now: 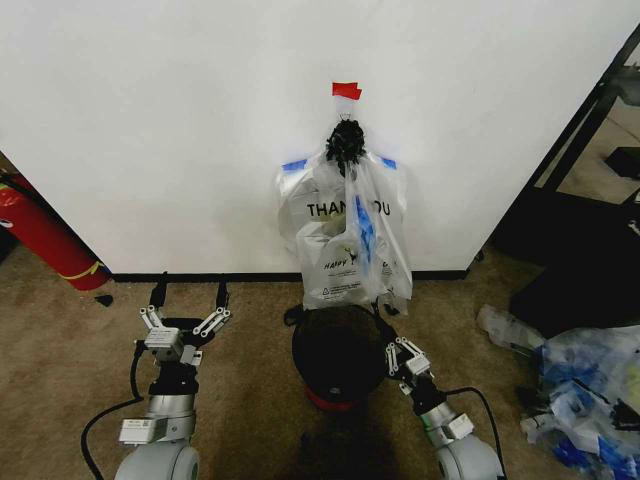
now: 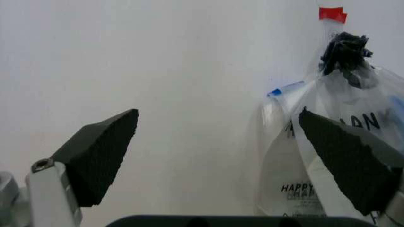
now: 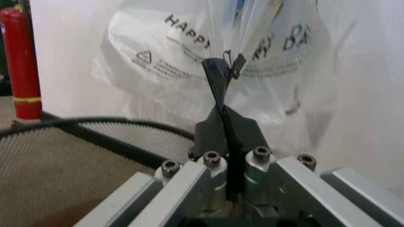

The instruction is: Pick up the garbage bag from the wall and place it over the trash bin.

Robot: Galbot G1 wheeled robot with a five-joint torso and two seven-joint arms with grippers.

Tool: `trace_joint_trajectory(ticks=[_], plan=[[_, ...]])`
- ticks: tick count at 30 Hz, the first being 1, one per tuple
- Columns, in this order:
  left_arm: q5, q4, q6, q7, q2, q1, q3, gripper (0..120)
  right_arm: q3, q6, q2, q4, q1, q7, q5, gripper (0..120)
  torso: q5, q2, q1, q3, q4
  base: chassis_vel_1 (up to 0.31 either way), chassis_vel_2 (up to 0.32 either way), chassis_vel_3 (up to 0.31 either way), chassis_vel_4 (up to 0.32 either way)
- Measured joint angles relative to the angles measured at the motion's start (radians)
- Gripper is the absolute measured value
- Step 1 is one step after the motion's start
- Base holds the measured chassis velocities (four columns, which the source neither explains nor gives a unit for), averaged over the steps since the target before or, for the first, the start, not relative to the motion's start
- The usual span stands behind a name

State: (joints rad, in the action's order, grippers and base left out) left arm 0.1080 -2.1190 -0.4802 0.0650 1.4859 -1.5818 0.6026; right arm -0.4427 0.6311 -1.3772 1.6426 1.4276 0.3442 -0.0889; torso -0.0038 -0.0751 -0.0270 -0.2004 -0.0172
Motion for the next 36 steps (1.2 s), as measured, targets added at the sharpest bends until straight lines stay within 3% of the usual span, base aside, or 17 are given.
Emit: trace_joint_trajectory(ticks=[16, 21, 26, 31, 36], plan=[[-0.008, -0.003, 0.002, 0.001, 0.004, -0.005, -0.001, 100, -0.012, 0.101, 0.003, -0.082, 0.004, -0.009, -0.009, 0, 0.0, 0.0, 0.0, 0.0, -0.0001, 0.0, 0.0, 0.0, 0.0], [-0.033, -0.004, 0.003, 0.003, -0.002, -0.003, -0.011, 100, 0.021, 0.164, -0.017, -0.056, -0.07, -0.021, -0.069, 0, 0.0, 0.0, 0.0, 0.0, 0.0, 0.0, 0.0, 0.0, 0.0], [-0.046, 0.001, 0.008, 0.005, -0.009, 0.0, -0.017, 100, 0.053, 0.148, -0.021, -0.06, -0.147, 0.004, -0.097, 0, -0.0001, 0.0, 0.0, 0.0, 0.0002, 0.0, 0.0, 0.0, 0.0], [-0.042, 0.003, 0.021, 0.005, -0.035, 0.011, -0.009, 100, 0.052, 0.096, 0.005, -0.093, -0.161, 0.065, -0.055, 16, 0.0, 0.0, 0.0, 0.0, 0.0, 0.0, 0.0, 0.0, 0.0], [-0.037, 0.008, 0.021, 0.005, -0.036, 0.013, -0.009, 100, 0.012, 0.066, 0.048, -0.101, -0.127, 0.078, 0.096, 38, 0.0, 0.0, 0.0, 0.0, 0.0, 0.0, 0.0, 0.0, 0.0]])
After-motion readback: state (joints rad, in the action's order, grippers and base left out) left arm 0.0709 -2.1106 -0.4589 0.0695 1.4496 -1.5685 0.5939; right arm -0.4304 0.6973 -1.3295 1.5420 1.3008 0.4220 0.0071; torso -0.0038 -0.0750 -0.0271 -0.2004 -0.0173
